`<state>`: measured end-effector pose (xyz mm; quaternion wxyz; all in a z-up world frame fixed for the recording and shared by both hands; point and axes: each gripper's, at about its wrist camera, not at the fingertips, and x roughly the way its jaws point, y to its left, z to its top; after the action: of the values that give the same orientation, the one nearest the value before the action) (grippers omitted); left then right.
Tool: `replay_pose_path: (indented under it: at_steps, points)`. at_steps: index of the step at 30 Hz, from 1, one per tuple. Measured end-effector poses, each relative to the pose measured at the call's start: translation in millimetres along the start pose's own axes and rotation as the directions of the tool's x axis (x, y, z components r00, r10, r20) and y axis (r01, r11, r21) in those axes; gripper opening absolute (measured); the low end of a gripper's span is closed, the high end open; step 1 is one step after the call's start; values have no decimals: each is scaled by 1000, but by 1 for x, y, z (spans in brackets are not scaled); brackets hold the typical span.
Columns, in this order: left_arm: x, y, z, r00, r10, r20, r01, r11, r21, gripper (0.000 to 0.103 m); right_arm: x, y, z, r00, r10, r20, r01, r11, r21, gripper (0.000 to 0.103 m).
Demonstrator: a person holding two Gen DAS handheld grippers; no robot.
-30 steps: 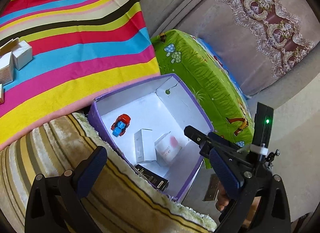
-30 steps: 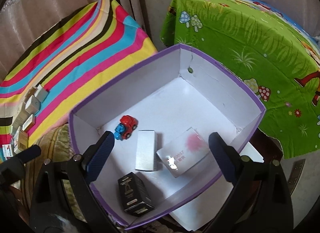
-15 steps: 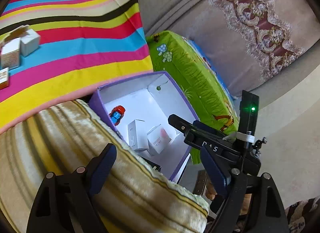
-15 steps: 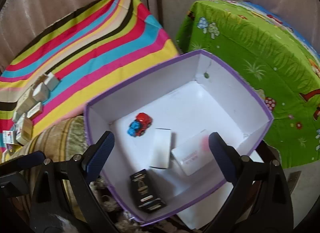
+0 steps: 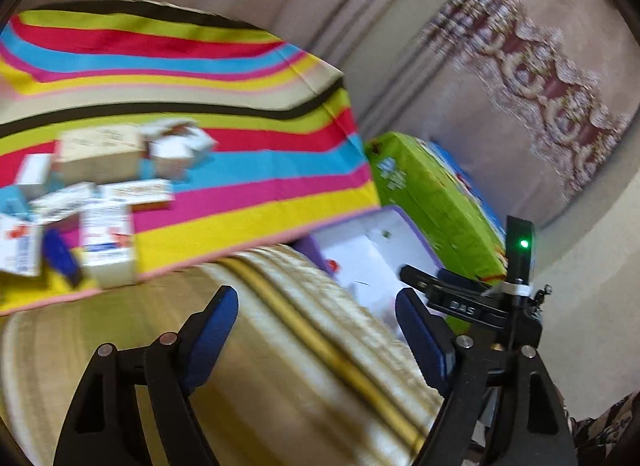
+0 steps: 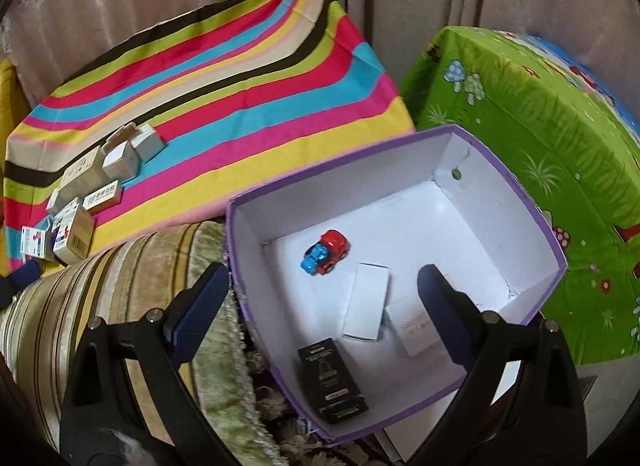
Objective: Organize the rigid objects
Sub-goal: 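Withdraw both grippers from the storage box back toward the table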
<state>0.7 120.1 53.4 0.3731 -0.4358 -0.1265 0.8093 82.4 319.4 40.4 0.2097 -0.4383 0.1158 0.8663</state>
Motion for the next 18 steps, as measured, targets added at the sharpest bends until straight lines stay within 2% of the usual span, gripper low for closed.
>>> replay_pose_path:
  at_steps: [8, 14, 18]
  points:
    - [-53, 60, -3, 989, 129, 68, -120, 986, -115, 78, 2, 30, 1, 1000, 26, -8, -27, 998, -64, 96]
    - [-91, 101, 4, 960, 268, 79, -247, 947, -207, 78, -1, 59, 5, 998, 55, -8, -56, 991, -121, 96]
    - [-105, 126, 4, 940, 334, 76, -306, 918, -252, 78, -3, 79, 7, 998, 70, -10, -70, 984, -163, 96]
